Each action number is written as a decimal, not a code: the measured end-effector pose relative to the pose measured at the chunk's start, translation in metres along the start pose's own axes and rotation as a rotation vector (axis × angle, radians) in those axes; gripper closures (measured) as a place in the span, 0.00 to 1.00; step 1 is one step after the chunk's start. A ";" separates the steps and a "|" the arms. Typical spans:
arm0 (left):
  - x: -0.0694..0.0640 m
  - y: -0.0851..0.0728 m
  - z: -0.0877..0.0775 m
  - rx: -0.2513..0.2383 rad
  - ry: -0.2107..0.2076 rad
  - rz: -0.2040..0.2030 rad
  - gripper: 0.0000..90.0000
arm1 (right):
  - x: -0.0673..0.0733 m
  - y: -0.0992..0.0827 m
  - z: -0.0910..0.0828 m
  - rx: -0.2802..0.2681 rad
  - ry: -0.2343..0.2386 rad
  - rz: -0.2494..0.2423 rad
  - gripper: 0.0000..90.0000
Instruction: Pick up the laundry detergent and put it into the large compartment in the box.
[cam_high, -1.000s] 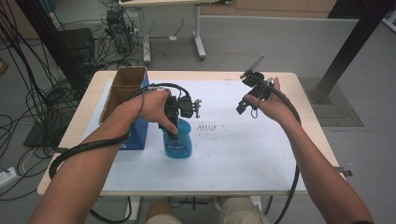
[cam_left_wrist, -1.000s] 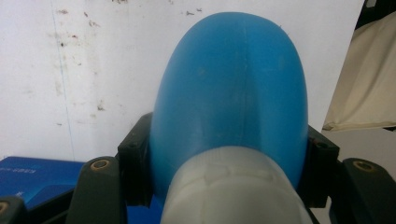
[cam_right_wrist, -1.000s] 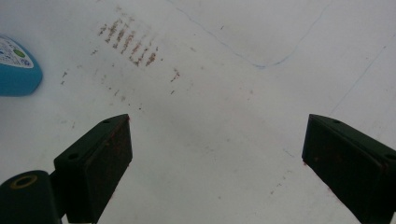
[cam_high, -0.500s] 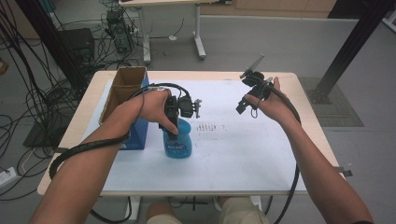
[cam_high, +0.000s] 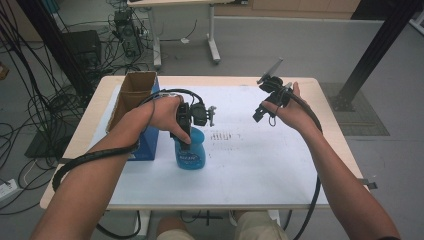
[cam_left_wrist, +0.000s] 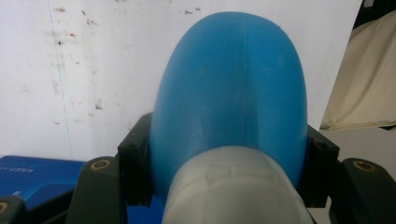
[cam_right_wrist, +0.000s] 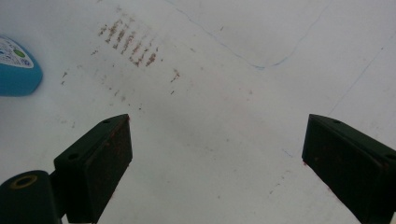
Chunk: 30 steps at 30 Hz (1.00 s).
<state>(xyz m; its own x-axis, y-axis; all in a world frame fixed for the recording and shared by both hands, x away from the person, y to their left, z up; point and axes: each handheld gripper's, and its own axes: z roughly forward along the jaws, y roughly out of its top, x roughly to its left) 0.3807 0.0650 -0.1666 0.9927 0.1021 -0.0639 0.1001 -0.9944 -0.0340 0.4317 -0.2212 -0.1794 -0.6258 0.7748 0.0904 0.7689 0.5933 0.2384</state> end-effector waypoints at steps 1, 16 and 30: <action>0.000 0.000 0.000 0.000 -0.001 -0.001 0.41 | 0.000 0.000 0.000 0.001 0.000 0.000 0.10; 0.002 0.001 -0.002 0.002 -0.014 -0.039 0.42 | 0.001 0.001 0.001 0.004 0.000 -0.003 0.10; 0.006 0.004 -0.058 0.006 0.005 -0.206 0.42 | 0.000 0.000 -0.002 0.003 0.002 -0.002 0.09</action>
<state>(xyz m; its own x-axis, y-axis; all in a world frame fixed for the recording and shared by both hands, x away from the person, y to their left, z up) 0.3908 0.0596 -0.1090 0.9516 0.3033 -0.0501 0.3008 -0.9523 -0.0517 0.4317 -0.2213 -0.1776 -0.6279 0.7729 0.0916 0.7678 0.5959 0.2353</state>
